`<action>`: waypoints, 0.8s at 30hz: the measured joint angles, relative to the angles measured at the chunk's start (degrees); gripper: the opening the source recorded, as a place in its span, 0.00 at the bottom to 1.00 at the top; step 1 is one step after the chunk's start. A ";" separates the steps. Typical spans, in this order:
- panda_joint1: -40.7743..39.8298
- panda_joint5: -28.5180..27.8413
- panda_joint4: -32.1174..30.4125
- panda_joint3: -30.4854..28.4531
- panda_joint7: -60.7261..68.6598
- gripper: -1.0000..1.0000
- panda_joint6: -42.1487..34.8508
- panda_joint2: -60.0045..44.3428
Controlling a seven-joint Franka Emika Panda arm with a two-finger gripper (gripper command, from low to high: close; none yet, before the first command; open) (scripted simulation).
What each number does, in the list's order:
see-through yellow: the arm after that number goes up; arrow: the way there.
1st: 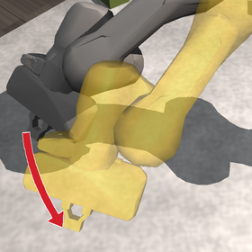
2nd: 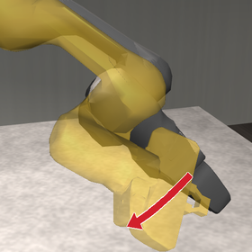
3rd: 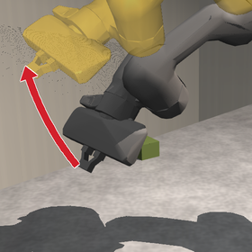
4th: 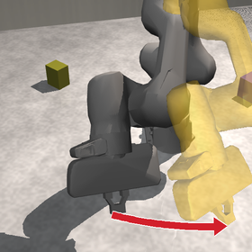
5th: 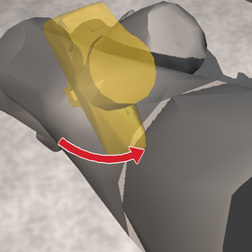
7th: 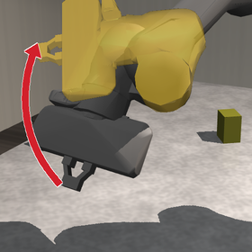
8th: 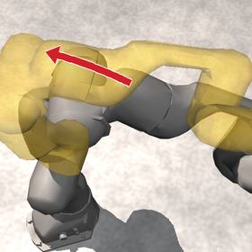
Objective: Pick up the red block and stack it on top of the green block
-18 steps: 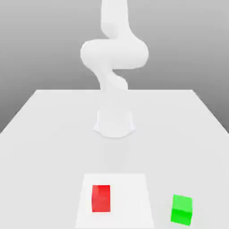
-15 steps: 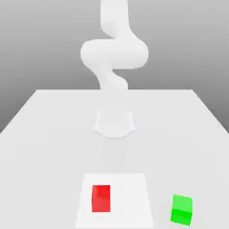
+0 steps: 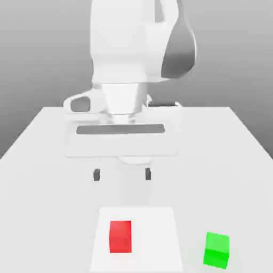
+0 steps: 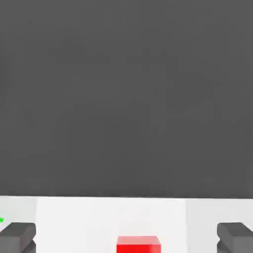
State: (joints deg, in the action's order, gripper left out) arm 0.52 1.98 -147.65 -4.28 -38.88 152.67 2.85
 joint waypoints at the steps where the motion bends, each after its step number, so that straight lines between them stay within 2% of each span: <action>1: -0.12 -0.08 -0.77 -0.10 0.21 0.50 1.01 -2.07; 4: -0.44 -0.41 -2.71 -0.30 0.69 0.50 4.30 -8.27; 9: -1.47 1.38 -1.84 1.08 2.20 0.50 12.62 -18.64; 10: -1.76 1.64 -1.62 1.42 2.40 0.00 13.93 -20.19; 17: -1.86 1.51 -1.61 1.51 2.29 0.00 14.02 -20.32; 22: -1.31 -0.43 -2.97 0.53 0.86 0.00 6.39 -11.32; 24: 0.27 -1.09 -1.95 1.93 -0.35 0.00 3.81 -9.78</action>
State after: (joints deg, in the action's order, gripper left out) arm 0.79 0.89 -149.60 -2.34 -39.23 156.48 -6.94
